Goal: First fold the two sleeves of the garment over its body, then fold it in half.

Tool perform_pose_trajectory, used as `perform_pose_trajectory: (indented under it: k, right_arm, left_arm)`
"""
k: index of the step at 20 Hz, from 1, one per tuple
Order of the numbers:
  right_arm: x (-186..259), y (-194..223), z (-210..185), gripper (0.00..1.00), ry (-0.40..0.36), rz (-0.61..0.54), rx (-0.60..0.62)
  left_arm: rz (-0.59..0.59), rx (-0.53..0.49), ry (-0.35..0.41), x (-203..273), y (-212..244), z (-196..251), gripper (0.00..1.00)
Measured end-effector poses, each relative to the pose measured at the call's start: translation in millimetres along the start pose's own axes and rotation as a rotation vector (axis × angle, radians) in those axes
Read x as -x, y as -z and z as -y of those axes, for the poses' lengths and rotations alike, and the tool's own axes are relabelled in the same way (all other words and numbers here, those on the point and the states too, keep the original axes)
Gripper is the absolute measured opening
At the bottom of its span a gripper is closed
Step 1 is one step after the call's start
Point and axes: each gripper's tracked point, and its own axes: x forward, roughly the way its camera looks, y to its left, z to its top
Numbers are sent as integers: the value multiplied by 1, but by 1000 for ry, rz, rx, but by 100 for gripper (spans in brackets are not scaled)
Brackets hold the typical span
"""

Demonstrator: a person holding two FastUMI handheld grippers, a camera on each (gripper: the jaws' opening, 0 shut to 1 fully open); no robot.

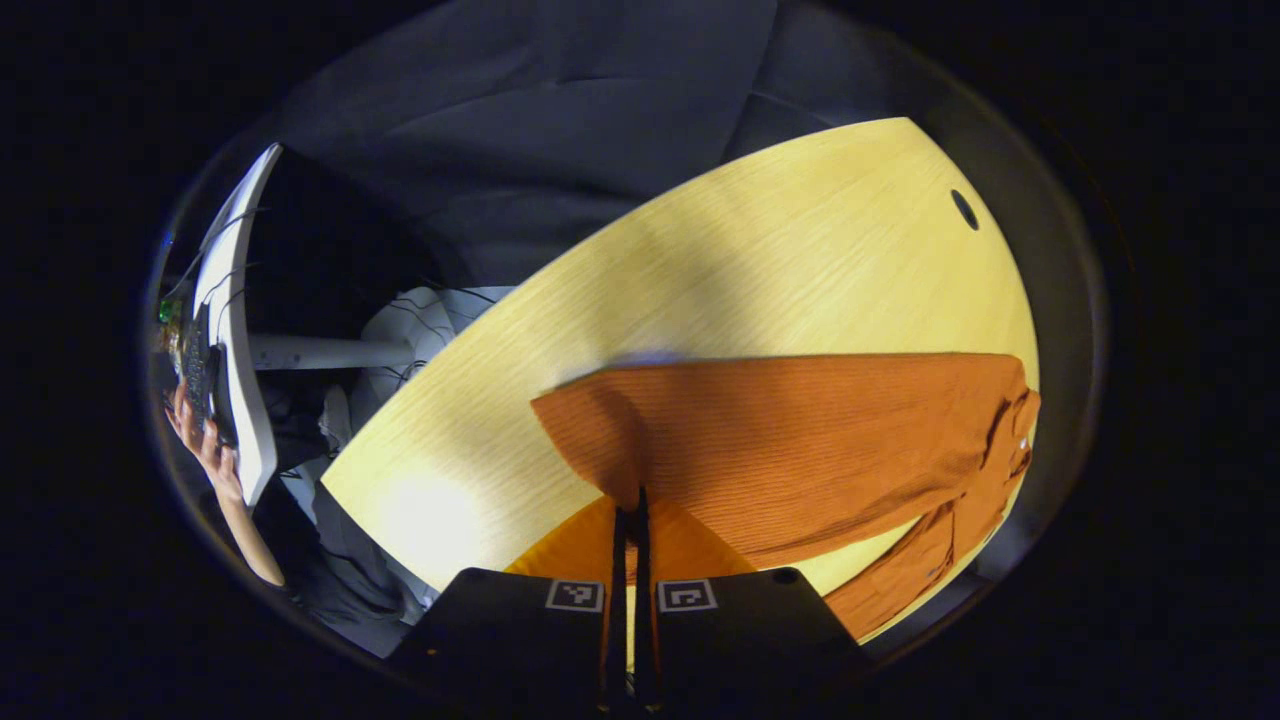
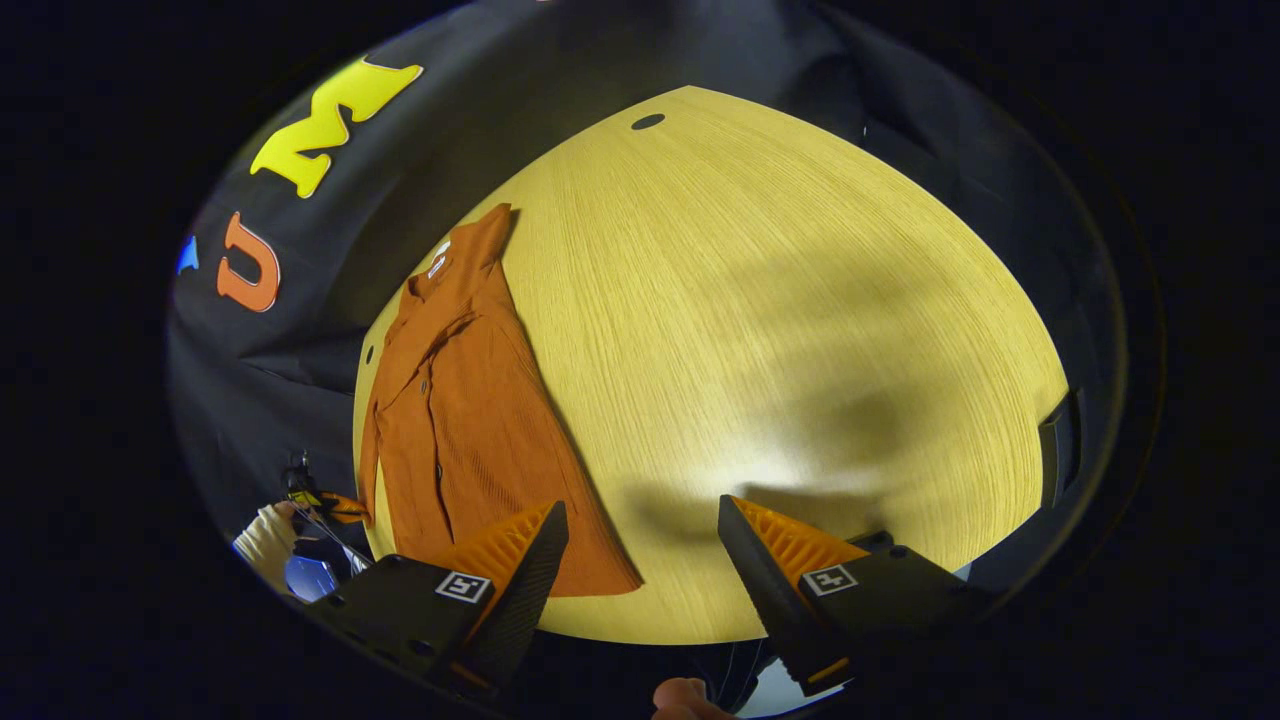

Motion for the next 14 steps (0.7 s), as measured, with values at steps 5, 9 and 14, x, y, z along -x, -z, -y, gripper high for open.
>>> perform_pose_trajectory:
  k: [5,9,14]
  right_arm:
    - [-13,5,9,97,0,-34,39]
    - [-22,6,8,96,-31,-62,67]
    - [-29,-4,-7,97,-80,-74,116]
  left_arm:
    - [97,-133,35,43,-1,45,4]
    - [199,-347,85,90,7,115,4]
    - [295,-600,152,135,43,252,4]
